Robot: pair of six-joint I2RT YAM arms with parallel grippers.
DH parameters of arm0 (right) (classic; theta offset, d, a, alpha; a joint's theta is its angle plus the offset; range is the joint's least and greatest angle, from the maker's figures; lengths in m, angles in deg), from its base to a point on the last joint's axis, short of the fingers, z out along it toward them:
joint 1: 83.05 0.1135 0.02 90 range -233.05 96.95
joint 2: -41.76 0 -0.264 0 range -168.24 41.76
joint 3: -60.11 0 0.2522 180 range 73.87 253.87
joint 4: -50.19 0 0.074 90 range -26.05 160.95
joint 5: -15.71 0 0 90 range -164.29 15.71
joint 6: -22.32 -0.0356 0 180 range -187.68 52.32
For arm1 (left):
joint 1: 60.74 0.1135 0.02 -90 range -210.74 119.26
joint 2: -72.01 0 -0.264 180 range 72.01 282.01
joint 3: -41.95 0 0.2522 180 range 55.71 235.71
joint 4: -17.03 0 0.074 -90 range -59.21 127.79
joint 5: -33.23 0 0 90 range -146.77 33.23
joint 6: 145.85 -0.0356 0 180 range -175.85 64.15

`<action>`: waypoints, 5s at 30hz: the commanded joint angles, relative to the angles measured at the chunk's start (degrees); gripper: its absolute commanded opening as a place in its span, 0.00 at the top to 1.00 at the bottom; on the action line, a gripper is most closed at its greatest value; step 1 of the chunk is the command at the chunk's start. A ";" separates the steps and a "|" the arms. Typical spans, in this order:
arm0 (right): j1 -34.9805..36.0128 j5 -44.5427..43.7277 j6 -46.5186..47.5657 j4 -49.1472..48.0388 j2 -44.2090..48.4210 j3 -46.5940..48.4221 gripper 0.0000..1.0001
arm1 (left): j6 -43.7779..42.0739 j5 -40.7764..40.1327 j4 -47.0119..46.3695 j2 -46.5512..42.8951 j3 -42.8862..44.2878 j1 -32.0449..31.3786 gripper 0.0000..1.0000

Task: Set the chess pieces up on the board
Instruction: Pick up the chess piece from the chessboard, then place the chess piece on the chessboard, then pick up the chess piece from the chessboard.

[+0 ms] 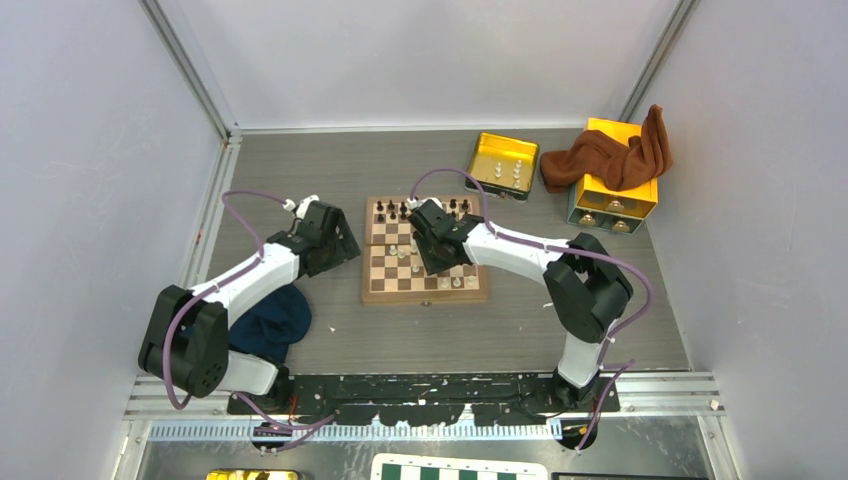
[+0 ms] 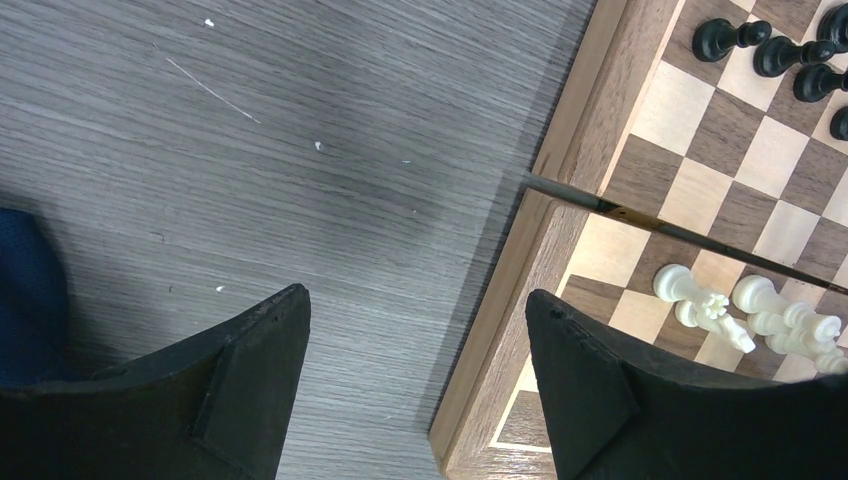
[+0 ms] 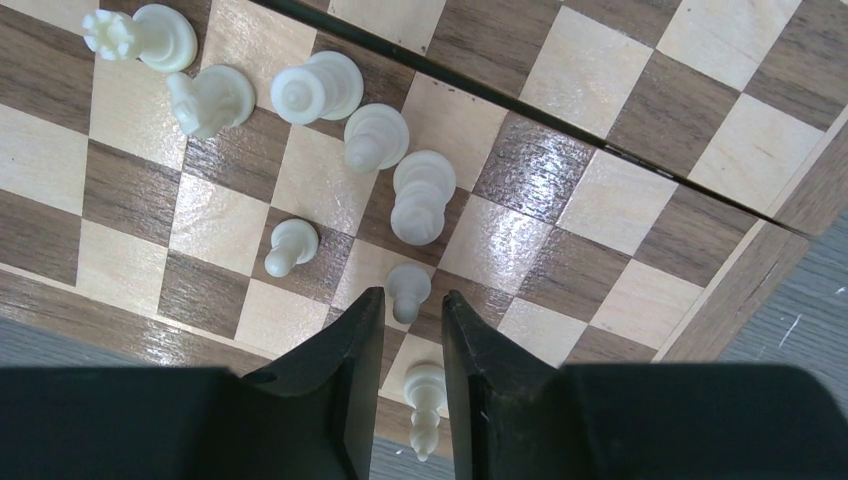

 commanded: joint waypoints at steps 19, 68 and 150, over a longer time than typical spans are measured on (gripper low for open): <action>-0.67 -0.56 1.33 -1.05 0.56 3.38 0.97 | -1.33 -0.44 -1.59 0.95 2.41 0.44 0.20; -9.03 -2.80 -0.56 0.96 12.71 -10.23 0.97 | -0.88 0.55 -1.94 1.68 2.12 0.37 0.20; 0.54 2.70 1.95 3.83 -2.54 11.48 0.69 | -1.24 -0.79 -1.16 -5.11 -1.32 0.44 0.20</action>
